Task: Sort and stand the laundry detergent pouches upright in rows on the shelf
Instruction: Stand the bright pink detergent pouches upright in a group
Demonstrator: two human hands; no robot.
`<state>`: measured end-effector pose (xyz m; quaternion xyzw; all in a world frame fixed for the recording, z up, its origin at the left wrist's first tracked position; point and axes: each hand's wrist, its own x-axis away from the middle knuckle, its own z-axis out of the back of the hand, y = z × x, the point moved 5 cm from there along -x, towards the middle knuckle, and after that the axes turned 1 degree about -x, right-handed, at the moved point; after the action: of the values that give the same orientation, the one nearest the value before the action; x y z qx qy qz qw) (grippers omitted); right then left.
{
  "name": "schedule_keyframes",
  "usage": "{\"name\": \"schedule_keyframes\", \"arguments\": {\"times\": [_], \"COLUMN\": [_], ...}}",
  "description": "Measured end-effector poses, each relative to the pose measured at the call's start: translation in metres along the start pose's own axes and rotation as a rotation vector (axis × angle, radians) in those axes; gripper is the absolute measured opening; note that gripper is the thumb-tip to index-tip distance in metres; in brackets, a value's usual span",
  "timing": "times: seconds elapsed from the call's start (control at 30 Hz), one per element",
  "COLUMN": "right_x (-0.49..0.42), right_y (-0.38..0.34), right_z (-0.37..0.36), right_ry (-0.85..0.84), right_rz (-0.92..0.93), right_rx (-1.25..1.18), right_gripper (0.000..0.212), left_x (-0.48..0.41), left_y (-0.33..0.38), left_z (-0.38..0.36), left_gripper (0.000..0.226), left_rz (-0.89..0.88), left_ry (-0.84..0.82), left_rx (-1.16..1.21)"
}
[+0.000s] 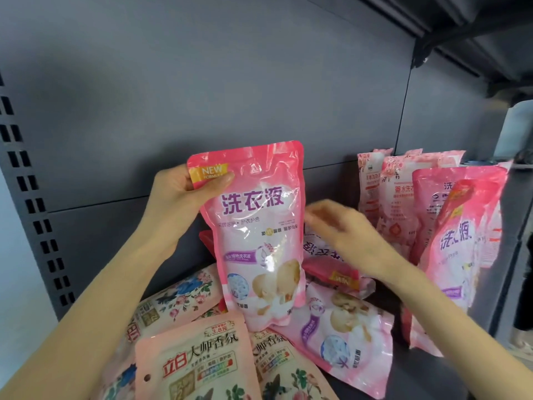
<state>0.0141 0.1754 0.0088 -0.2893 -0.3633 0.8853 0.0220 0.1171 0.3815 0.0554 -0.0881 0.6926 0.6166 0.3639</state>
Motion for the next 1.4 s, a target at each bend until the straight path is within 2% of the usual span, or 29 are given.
{"name": "schedule_keyframes", "arguments": {"times": [0.07,0.13,0.23,0.5,0.77,0.9,1.03,1.27,1.4], "right_x": [0.009,0.017,0.024,0.025,0.025,0.014,-0.009,-0.056,-0.082], "right_y": [0.015,0.027,0.045,0.034,0.010,-0.003,-0.019,-0.032,-0.034], "right_z": [-0.012,-0.018,-0.024,-0.026,-0.029,-0.028,-0.017,0.023,0.043], "right_ry": [-0.116,-0.211,-0.301,-0.332,-0.215,-0.218,-0.177,-0.232,-0.322], "right_rz": [-0.002,-0.024,-0.110,-0.193,-0.189,-0.128,-0.056,0.004,-0.032], "right_rx": [0.188,0.262,0.405,0.622,0.956,1.091,1.165,1.325,1.312], "right_gripper": [0.035,0.042,0.040,0.017,0.030,0.023,0.034,0.033,0.028], "left_x": [0.000,0.001,0.004,0.006,0.007,0.008,0.007,0.011,0.014], "left_y": [0.000,-0.002,-0.006,-0.018,-0.010,-0.010,-0.013,-0.012,-0.010], "left_z": [-0.002,-0.003,-0.004,0.007,-0.005,-0.009,-0.008,-0.007,-0.006], "left_gripper": [0.017,0.016,0.017,0.023,0.016,0.016,0.013,0.014,0.012], "left_rz": [-0.002,-0.001,0.012,0.081,0.050,0.047,0.052,0.033,0.050], "left_ry": [0.001,-0.006,-0.023,-0.008,-0.034,-0.019,0.002,0.081,0.134], "left_rx": [0.008,0.013,0.022,0.049,0.052,0.048,0.018,-0.094,-0.167]}}
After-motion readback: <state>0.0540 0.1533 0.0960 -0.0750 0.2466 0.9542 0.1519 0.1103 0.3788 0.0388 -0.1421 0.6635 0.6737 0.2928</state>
